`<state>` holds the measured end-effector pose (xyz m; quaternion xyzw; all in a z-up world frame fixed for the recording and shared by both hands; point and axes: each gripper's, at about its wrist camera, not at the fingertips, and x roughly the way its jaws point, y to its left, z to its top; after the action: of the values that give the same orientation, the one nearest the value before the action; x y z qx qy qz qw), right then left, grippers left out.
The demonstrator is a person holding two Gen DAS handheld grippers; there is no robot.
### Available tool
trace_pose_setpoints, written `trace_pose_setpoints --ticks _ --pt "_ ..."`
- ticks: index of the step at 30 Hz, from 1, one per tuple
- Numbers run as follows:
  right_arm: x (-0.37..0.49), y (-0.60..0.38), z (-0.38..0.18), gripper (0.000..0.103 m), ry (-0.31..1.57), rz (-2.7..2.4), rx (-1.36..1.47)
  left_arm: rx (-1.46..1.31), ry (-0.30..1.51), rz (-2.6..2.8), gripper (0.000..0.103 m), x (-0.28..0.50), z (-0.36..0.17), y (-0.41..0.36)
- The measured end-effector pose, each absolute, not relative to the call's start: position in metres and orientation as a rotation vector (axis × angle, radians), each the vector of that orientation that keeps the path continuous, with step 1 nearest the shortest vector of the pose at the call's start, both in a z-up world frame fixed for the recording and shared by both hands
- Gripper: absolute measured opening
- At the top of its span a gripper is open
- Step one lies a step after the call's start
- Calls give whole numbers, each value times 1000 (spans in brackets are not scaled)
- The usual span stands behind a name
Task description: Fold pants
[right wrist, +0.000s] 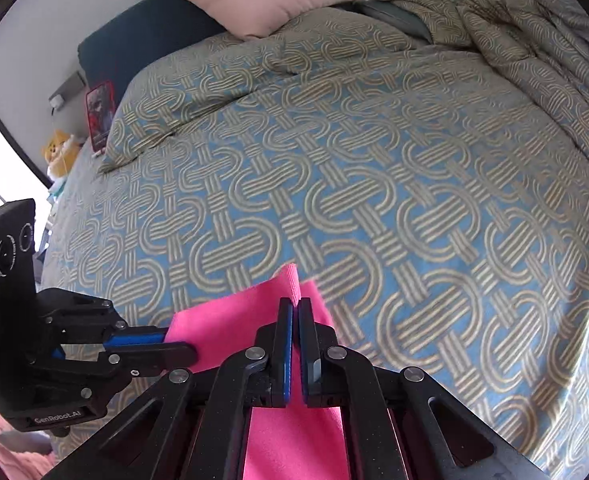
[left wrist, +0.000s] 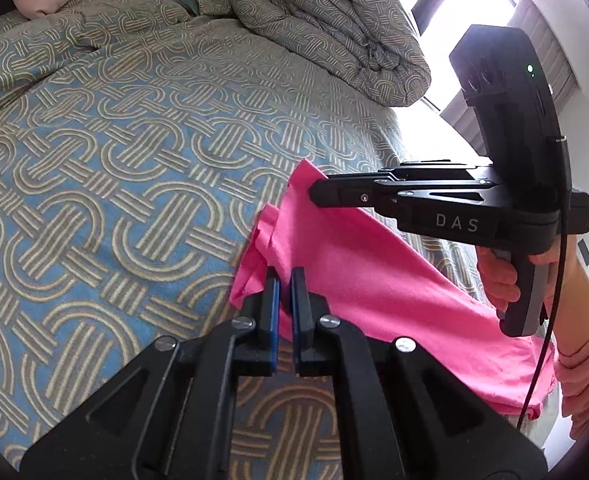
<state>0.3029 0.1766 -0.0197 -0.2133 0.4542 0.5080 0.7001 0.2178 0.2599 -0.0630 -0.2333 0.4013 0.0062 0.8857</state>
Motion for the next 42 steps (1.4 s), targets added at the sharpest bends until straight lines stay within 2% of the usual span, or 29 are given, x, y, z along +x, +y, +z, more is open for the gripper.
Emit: trace_pose_setpoints --ticks 5,7,8,9,11,13,19,20,21,26,29,31,37,42 --pt "305 203 -54 4 1057 1105 -628 -510 914 23 10 223 -86 265" --pt "305 203 -61 14 1049 1064 -653 -530 906 30 15 218 -82 268" --pt "305 199 -57 23 1031 1047 -635 -533 906 48 27 215 -80 270" --pt "306 193 -52 32 1011 1022 -618 -524 909 82 44 212 -77 272" --pt "307 177 -38 43 971 971 -598 -500 893 134 53 205 -74 274" --pt "305 155 -24 49 952 923 -563 -504 910 119 53 205 -76 276" --pt "285 51 -10 50 1043 802 -336 -551 928 68 53 219 -83 268" --pt "276 27 -12 50 1061 771 -299 -563 922 51 44 222 -83 266" --pt "268 6 -14 51 1073 737 -273 -584 925 23 9 226 -84 263" --pt "223 -110 -27 52 1125 488 -102 -588 900 71 6 226 -74 251" --pt "197 -175 -38 58 1166 378 74 -556 882 87 6 228 -58 238" --pt "181 -206 -48 59 1206 356 156 -525 873 87 6 233 -44 225" --pt "146 -226 -47 60 1132 413 211 -397 844 -2 6 247 1 154" --pt "132 -236 -51 65 1077 450 255 -214 860 -163 6 241 19 60"
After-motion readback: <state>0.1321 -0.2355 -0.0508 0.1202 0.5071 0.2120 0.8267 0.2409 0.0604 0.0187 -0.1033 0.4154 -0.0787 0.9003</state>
